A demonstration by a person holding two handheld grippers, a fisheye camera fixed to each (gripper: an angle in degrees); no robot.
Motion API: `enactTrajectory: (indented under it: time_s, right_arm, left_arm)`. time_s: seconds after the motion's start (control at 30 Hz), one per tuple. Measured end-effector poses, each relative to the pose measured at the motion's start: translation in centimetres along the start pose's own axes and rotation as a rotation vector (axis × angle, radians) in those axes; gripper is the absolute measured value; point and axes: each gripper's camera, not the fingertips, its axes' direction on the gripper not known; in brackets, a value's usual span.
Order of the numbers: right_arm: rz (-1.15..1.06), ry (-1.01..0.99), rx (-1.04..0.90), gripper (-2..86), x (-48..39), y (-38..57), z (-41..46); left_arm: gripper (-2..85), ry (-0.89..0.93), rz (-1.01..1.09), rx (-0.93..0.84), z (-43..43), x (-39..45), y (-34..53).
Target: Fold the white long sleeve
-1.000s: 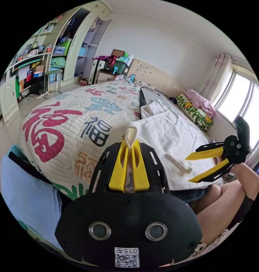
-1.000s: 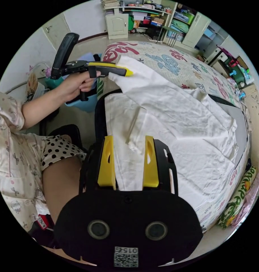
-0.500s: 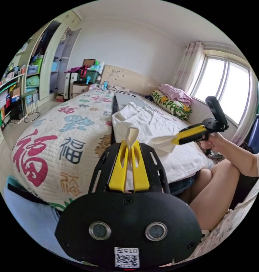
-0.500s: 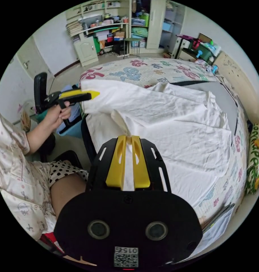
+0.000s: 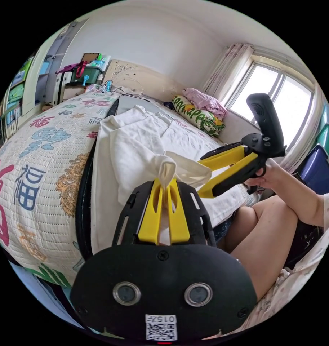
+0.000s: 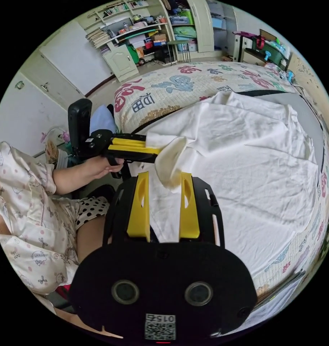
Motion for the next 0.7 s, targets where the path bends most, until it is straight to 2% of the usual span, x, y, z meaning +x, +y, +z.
enactTrajectory:
  time_s: [0.23, 0.3, 0.37, 0.53, 0.57, 0.63, 0.7]
  right_arm:
    - [-0.087, 0.285, -0.069, 13.1, -5.0, -10.5, 0.3]
    - [-0.1, 0.334, -0.065, 9.3, -6.0, -14.6, -0.1]
    - [-0.078, 0.334, -0.04, 1.9, -5.9, -17.6, -1.6]
    - [0.132, 0.097, 0.049, -0.2, 1.7, -23.3, -11.3]
    - [0.217, 0.069, 0.091, -0.3, 5.3, -23.4, -15.2]
    - [0.361, 0.14, 0.144, -0.4, 11.1, -22.4, -22.3]
    - [0.588, 0.403, 0.181, -0.2, 19.2, -19.6, -32.8]
  left_arm:
    - [-0.5, 0.06, -0.04, 0.032, -1.8, 1.0, -0.6]
    - [-0.5, 0.073, -0.048, 0.032, -2.3, 1.3, -1.0]
    - [-0.5, 0.086, -0.044, 0.038, -2.9, 1.5, -1.5]
    - [-0.3, 0.101, 0.131, -0.016, -7.0, -0.3, -8.6]
    - [-0.2, 0.04, 0.131, -0.014, -9.3, -2.6, -11.9]
    - [0.0, -0.096, 0.099, 0.029, -13.8, -6.9, -17.2]
    - [0.4, -0.415, 0.075, 0.068, -18.9, -11.8, -23.8]
